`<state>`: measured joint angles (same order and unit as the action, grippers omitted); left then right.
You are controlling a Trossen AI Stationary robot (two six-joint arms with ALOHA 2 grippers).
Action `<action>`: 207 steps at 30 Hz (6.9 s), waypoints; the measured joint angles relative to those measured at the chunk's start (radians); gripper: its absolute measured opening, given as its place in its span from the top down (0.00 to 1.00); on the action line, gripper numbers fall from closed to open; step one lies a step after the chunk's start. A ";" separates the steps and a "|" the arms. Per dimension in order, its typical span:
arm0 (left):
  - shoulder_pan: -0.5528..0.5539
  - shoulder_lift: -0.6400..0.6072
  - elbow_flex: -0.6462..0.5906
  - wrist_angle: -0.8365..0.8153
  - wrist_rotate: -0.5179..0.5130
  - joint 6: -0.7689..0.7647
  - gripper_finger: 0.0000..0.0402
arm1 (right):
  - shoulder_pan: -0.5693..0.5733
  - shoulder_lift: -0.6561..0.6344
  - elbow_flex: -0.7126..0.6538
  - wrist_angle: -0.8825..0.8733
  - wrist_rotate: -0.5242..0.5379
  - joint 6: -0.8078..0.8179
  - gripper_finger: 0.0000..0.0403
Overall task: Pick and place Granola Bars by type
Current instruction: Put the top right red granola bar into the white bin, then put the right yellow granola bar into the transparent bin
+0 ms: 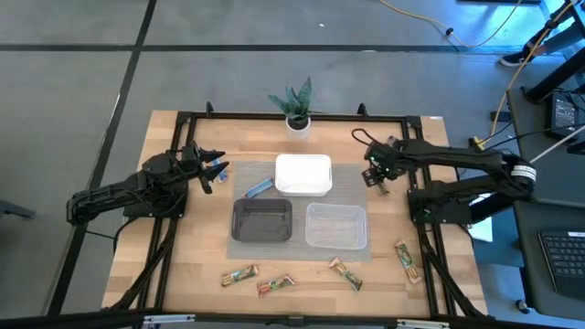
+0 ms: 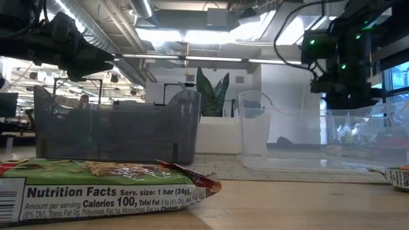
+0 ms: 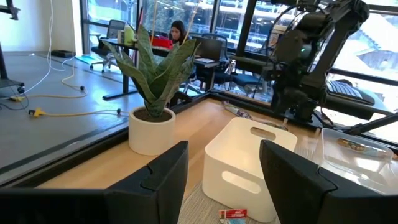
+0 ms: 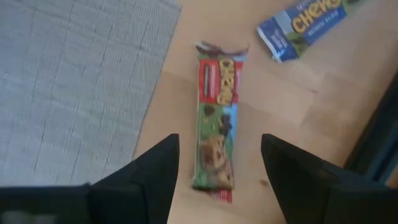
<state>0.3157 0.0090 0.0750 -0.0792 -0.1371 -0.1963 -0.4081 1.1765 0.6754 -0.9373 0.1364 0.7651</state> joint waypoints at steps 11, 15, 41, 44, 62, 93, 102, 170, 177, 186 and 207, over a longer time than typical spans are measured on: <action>0.000 0.000 0.000 -0.002 0.000 0.000 0.52 | -0.075 0.188 0.000 0.083 -0.033 -0.119 0.43; 0.000 0.000 0.000 -0.003 0.000 0.000 0.52 | -0.092 0.259 0.000 0.085 -0.034 -0.119 0.43; 0.000 0.000 0.000 -0.008 -0.001 0.000 0.52 | -0.095 0.330 0.002 0.132 -0.063 -0.145 0.47; 0.000 0.000 0.000 -0.008 -0.001 0.000 0.52 | -0.094 0.331 0.001 0.137 -0.073 -0.145 0.53; 0.000 0.000 0.000 -0.033 0.000 0.000 0.52 | -0.093 0.335 0.020 0.112 -0.082 -0.222 0.77; 0.000 0.000 0.000 -0.030 0.000 0.000 0.52 | 0.154 0.363 0.614 0.432 -0.030 -0.620 0.78; 0.000 0.000 0.000 -0.030 0.000 0.000 0.52 | 0.215 0.548 0.613 0.510 -0.033 -0.665 0.78; 0.000 0.000 0.000 -0.016 0.000 -0.049 0.52 | 0.679 0.297 0.710 -0.437 -0.075 0.356 0.54; 0.000 0.000 0.000 -0.015 -0.004 -0.052 0.52 | 0.884 0.273 0.595 -0.437 -0.190 0.736 0.54; 0.000 0.000 0.000 -0.014 0.006 -0.053 0.52 | 1.074 0.276 0.475 -0.394 -0.236 1.008 0.54; 0.000 0.000 0.000 -0.014 0.008 -0.187 0.52 | 1.327 0.276 0.163 -0.088 -0.238 1.251 0.54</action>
<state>0.3160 0.0086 0.0750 -0.0937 -0.1295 -0.3828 0.9186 1.4528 0.8384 -1.0249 -0.1014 2.0162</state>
